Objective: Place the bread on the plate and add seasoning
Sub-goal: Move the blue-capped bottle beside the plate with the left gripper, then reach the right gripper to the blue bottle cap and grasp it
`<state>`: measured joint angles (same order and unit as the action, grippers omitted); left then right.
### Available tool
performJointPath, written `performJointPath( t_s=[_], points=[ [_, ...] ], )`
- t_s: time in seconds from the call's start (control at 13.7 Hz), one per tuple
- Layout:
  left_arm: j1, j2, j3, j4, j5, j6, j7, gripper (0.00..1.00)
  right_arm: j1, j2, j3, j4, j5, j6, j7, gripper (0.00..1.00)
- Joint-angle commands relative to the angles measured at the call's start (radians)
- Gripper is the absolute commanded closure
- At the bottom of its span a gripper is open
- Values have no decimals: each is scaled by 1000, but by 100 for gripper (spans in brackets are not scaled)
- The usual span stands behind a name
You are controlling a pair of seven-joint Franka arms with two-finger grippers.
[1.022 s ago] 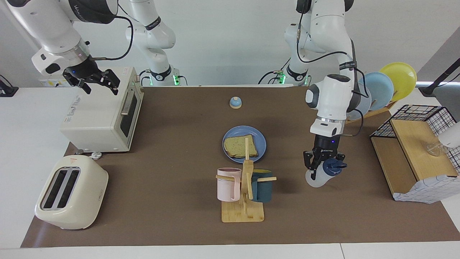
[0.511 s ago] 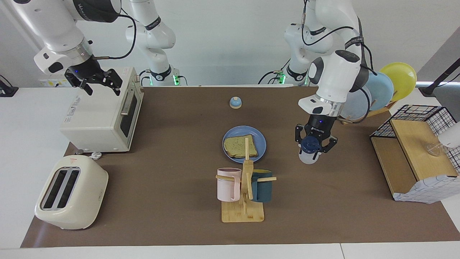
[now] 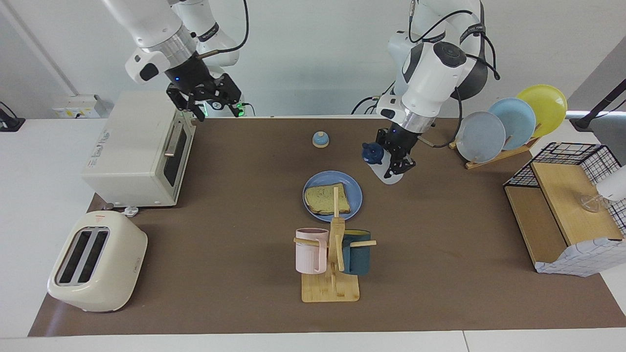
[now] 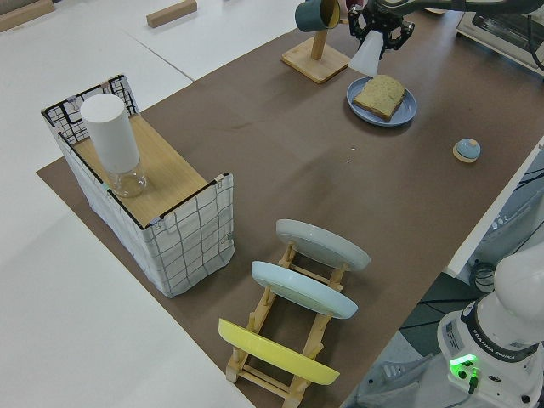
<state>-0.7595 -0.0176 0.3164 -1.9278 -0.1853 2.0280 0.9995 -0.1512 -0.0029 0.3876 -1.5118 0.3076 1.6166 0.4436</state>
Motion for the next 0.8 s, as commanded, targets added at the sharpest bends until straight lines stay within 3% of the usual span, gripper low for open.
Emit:
performJointPath(
  t_s=[0.0,0.15,0.36,0.58,0.73],
  points=[
    [-35,-73,12,-23,-8,-104,79,100,-14,30,110,22,28,104,154,0],
    [-66,-111,12,-39,-34,-127,64,100,-14,44,187,15,25,176,228,0],
    [-121,-197,13,-94,-34,-123,-30,100,-13,78,305,1,7,324,383,9],
    [-123,-225,-26,-135,-34,-111,-85,100,-8,81,397,-1,-77,328,415,20],
    [-123,-237,-37,-157,-34,-92,-113,100,-8,93,441,10,-131,303,469,22]
  ],
)
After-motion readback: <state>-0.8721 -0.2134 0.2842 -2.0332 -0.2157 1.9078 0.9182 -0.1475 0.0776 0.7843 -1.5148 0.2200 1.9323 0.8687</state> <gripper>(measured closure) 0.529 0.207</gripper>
